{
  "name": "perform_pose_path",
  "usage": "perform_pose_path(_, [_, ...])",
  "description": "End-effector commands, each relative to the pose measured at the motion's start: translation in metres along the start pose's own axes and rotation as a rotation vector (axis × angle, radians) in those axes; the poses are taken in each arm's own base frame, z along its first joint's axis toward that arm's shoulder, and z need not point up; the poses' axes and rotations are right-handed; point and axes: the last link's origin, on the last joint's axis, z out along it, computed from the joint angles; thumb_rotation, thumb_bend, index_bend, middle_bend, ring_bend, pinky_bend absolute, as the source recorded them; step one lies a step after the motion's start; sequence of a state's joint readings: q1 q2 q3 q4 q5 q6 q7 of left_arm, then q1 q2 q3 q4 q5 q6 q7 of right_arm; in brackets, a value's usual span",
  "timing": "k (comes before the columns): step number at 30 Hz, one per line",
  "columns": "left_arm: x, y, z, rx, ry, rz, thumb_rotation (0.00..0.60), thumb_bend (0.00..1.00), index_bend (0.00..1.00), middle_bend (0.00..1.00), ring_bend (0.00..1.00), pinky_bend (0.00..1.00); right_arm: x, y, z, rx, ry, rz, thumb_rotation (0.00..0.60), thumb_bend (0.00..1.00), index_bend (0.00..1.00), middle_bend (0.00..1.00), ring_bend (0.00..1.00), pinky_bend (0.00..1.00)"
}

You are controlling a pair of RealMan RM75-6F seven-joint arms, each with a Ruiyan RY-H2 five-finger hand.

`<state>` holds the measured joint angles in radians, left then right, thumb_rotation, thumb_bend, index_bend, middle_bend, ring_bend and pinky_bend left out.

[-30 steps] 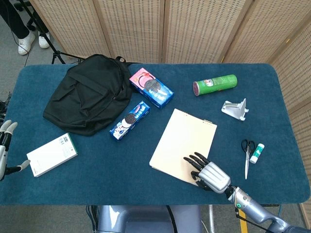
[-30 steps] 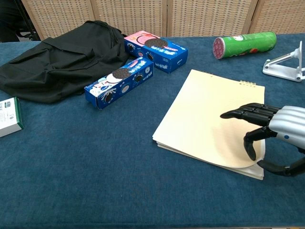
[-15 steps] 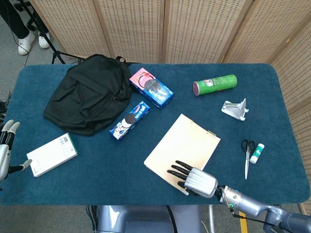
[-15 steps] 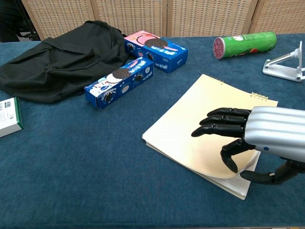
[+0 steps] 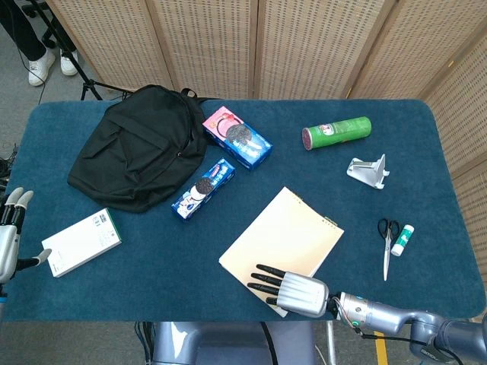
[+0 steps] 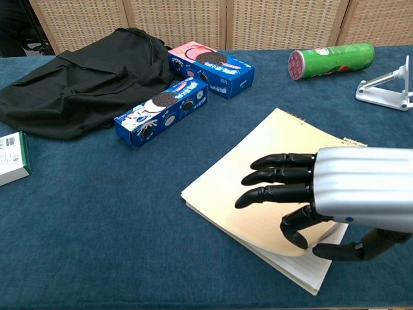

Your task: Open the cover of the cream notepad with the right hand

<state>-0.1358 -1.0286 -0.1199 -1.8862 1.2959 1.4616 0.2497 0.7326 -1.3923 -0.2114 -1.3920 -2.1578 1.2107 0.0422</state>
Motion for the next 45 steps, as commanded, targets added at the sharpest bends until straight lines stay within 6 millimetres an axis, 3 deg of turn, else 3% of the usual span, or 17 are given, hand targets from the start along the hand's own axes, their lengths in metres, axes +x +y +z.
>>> perform_pose_path(1, [-0.001, 0.001, 0.0, 0.002, -0.002, 0.001, 0.6, 0.0, 0.0, 0.0, 0.0, 0.0, 0.003, 0.002, 0.003, -0.002, 0.006, -0.01, 0.6, 0.73, 0.66, 0.12, 0.0, 0.0])
perform_pose_path(9, [0.001, -0.001, 0.0, 0.006, 0.0, -0.008, 0.6, 0.0, 0.0, 0.0, 0.0, 0.0, 0.02, 0.035, 0.009, -0.198, 0.112, 0.093, 0.6, 0.77, 0.67, 0.14, 0.0, 0.0])
perform_pose_path(21, [0.006, -0.005, -0.003, -0.002, 0.0, -0.035, 0.6, 0.0, 0.0, 0.0, 0.0, 0.0, 0.069, 0.118, -0.014, -0.665, 0.372, 0.424, 0.6, 0.83, 0.7, 0.14, 0.0, 0.0])
perform_pose_path(27, [0.006, -0.006, -0.003, -0.004, -0.004, -0.04, 0.6, 0.0, 0.0, 0.0, 0.0, 0.0, 0.081, 0.162, -0.026, -0.933, 0.528, 0.572, 0.6, 0.87, 0.71, 0.14, 0.0, 0.0])
perform_pose_path(30, [0.006, -0.006, -0.003, -0.002, -0.007, -0.04, 0.6, 0.0, 0.0, 0.0, 0.0, 0.0, 0.082, 0.201, -0.043, -1.16, 0.641, 0.678, 0.6, 0.88, 0.71, 0.14, 0.0, 0.0])
perform_pose_path(36, [0.005, -0.007, -0.001, 0.003, -0.014, -0.034, 0.6, 0.0, 0.0, 0.0, 0.0, 0.0, 0.074, 0.236, -0.06, -1.401, 0.724, 0.758, 0.6, 0.88, 0.71, 0.14, 0.0, 0.0])
perform_pose_path(39, [0.003, -0.008, 0.005, 0.031, -0.021, -0.027, 0.6, 0.0, 0.0, 0.0, 0.0, 0.0, 0.068, 0.267, -0.079, -1.581, 0.81, 0.764, 0.6, 0.88, 0.72, 0.14, 0.0, 0.0])
perform_pose_path(40, [0.003, -0.008, 0.007, 0.038, -0.022, -0.026, 0.6, 0.0, 0.0, 0.0, 0.0, 0.0, 0.064, 0.275, -0.084, -1.611, 0.8, 0.773, 0.6, 0.86, 0.69, 0.12, 0.0, 0.0])
perform_pose_path(41, [0.003, -0.008, 0.008, 0.043, -0.023, -0.026, 0.6, 0.0, 0.0, 0.0, 0.0, 0.0, 0.06, 0.28, -0.087, -1.614, 0.762, 0.797, 0.6, 0.72, 0.54, 0.08, 0.0, 0.0])
perform_pose_path(42, [0.003, -0.008, 0.009, 0.048, -0.024, -0.027, 0.6, 0.0, 0.0, 0.0, 0.0, 0.0, 0.057, 0.284, -0.092, -1.613, 0.739, 0.832, 0.6, 0.49, 0.33, 0.04, 0.0, 0.0])
perform_pose_path(44, [0.002, -0.007, 0.011, 0.054, -0.025, -0.026, 0.6, 0.0, 0.0, 0.0, 0.0, 0.0, 0.057, 0.292, -0.1, -1.628, 0.76, 0.876, 0.6, 0.13, 0.03, 0.0, 0.0, 0.0])
perform_pose_path(45, [0.001, -0.007, 0.012, 0.057, -0.027, -0.021, 0.6, 0.0, 0.0, 0.0, 0.0, 0.0, 0.059, 0.295, -0.104, -1.641, 0.786, 0.873, 0.6, 0.06, 0.0, 0.0, 0.0, 0.0])
